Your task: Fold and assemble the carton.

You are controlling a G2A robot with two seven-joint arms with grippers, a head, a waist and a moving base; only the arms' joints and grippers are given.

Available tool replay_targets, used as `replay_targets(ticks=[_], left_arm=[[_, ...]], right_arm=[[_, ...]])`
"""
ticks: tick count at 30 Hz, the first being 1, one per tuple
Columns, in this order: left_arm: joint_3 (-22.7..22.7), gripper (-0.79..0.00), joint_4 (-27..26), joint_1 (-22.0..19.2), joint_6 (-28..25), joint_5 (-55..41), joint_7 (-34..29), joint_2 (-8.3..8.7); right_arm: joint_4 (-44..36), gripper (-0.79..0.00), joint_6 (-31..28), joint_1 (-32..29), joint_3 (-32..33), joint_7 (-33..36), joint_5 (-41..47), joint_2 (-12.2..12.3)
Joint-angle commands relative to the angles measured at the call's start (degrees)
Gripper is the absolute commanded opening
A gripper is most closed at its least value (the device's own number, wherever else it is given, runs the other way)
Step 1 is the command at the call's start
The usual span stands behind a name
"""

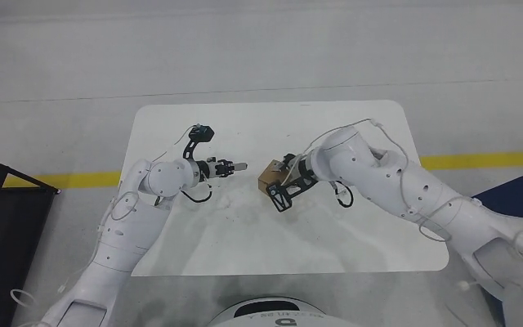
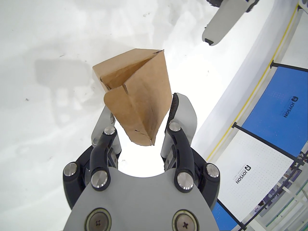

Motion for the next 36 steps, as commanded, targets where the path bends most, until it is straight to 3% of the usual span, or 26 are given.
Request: replay_targets(ticks=[1,7,8,9,10,18,27,36], left_arm=[[0.0,0.000,0.0,0.0,0.0,0.0,0.0,0.00],[0.0,0.000,0.0,0.0,0.0,0.0,0.0,0.00],[0.0,0.000,0.0,0.0,0.0,0.0,0.0,0.00],[0.0,0.000,0.0,0.0,0.0,0.0,0.0,0.00],[0.0,0.000,0.0,0.0,0.0,0.0,0.0,0.00],[0.0,0.000,0.0,0.0,0.0,0.0,0.0,0.00],[0.0,0.000,0.0,0.0,0.0,0.0,0.0,0.00],[0.0,0.000,0.0,0.0,0.0,0.0,0.0,0.00]], right_arm=[[0.7,-0.372,0.0,2.3,-2.3,0.6,1.8,-0.2],[2.9,-0.422,0.0,7.5,-6.8,2.7,7.1,-1.7],[3.2,-0.406,0.0,8.0,-7.3,3.0,7.9,-1.9],[3.4,-0.305,0.0,8.5,-7.7,3.3,8.7,-2.2],[3.5,-0.286,0.0,9.0,-8.1,3.3,9.8,-2.4],[2.8,-0.262,0.0,15.0,-12.4,3.6,20.0,-1.9],[1.1,-0.305,0.0,16.3,-12.4,8.5,25.8,-1.4],[1.5,-0.249,0.0,15.8,-12.4,14.4,26.6,-2.6]])
